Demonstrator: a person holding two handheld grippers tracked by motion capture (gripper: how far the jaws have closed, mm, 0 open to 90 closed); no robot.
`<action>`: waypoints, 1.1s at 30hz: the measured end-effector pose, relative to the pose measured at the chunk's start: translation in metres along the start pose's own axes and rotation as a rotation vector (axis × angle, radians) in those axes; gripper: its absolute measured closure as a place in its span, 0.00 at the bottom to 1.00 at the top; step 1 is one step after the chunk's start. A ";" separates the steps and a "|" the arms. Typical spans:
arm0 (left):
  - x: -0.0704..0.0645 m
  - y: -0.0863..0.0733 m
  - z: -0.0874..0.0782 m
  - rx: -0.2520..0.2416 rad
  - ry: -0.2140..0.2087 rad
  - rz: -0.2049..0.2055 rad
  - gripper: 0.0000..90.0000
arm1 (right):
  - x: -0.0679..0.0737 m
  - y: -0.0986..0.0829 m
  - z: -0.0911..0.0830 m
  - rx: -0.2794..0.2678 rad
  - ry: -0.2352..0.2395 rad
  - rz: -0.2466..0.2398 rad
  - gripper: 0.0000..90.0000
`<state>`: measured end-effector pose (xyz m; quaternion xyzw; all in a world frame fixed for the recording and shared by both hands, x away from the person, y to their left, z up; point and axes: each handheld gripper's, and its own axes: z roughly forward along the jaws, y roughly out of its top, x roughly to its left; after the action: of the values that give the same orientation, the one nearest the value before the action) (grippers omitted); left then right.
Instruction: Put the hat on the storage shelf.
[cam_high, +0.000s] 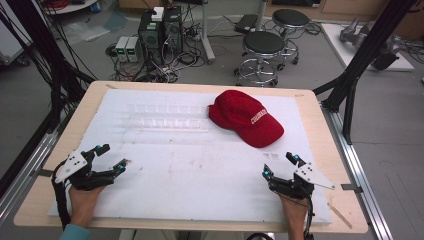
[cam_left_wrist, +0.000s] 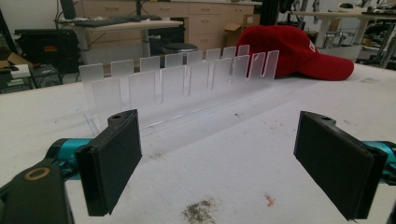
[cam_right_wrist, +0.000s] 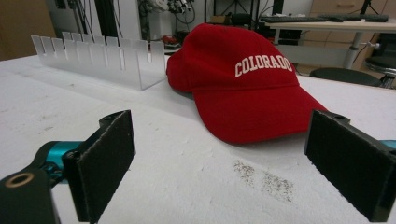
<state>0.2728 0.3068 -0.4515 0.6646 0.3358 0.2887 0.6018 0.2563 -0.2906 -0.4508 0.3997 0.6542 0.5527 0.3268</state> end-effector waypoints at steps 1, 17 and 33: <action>0.000 0.000 0.000 -0.002 0.000 0.004 0.17 | 0.000 0.000 0.000 0.003 -0.003 -0.002 0.08; 0.000 0.000 0.000 0.000 0.003 0.005 0.17 | -0.001 0.000 0.001 0.006 0.007 0.002 0.08; 0.000 0.000 0.000 0.001 0.002 0.000 0.17 | 0.002 0.002 0.005 0.051 -0.002 -0.023 0.08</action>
<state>0.2731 0.3072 -0.4514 0.6646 0.3368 0.2892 0.6011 0.2599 -0.2865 -0.4492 0.4007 0.6723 0.5317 0.3236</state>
